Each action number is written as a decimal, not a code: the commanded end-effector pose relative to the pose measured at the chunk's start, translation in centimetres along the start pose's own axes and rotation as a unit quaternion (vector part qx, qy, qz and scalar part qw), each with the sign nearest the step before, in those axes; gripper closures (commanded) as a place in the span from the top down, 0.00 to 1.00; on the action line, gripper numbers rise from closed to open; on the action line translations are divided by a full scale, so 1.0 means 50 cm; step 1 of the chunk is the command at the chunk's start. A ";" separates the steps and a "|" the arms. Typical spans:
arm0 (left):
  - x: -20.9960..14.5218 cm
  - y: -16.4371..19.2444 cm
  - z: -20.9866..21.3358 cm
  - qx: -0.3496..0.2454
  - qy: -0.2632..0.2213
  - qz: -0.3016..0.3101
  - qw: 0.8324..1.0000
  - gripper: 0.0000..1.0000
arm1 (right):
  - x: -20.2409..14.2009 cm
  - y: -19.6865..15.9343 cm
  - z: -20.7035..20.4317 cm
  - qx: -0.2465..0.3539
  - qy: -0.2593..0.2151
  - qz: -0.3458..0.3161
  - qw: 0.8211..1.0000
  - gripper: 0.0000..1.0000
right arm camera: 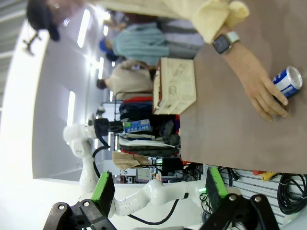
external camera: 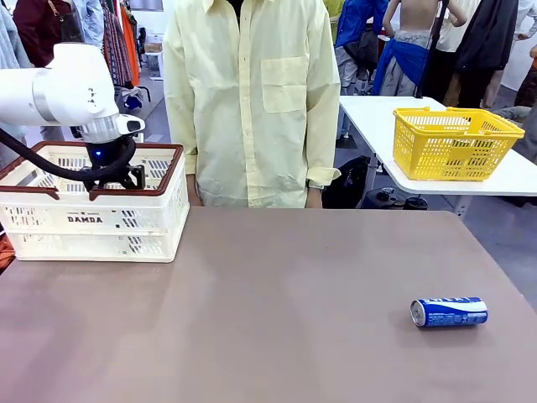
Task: Place the drinks into the Shopping basket.
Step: Pick up one drink and place it into the Shopping basket.
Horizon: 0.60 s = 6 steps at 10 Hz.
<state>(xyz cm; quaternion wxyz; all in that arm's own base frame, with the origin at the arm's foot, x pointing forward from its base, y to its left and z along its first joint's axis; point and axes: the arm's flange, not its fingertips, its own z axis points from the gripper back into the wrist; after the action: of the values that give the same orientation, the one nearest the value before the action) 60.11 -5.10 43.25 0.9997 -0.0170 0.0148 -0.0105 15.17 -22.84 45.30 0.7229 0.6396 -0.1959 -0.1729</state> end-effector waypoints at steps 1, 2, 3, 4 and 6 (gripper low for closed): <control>-0.010 -0.009 0.024 0.021 -0.015 0.007 1.000 1.00 | 0.005 0.006 -0.004 0.011 -0.005 0.015 1.000 1.00; -0.016 -0.011 0.053 0.015 -0.033 0.006 0.999 1.00 | 0.005 0.006 -0.004 0.011 -0.005 0.015 1.000 1.00; -0.043 -0.010 0.115 0.014 -0.069 0.020 0.997 1.00 | 0.005 0.006 -0.004 0.011 -0.005 0.015 1.000 1.00; -0.089 -0.009 0.203 -0.007 -0.114 0.035 0.993 1.00 | 0.005 0.006 -0.004 0.011 -0.005 0.015 1.000 1.00; -0.215 0.018 0.405 -0.051 -0.174 0.035 0.983 1.00 | 0.005 0.006 -0.004 0.011 -0.005 0.015 1.000 1.00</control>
<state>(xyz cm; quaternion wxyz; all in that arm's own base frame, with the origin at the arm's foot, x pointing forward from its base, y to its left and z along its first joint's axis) 53.78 -4.56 61.09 0.9898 -0.0486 -0.1312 0.0279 15.21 -22.81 45.29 0.7232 0.6395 -0.1952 -0.1726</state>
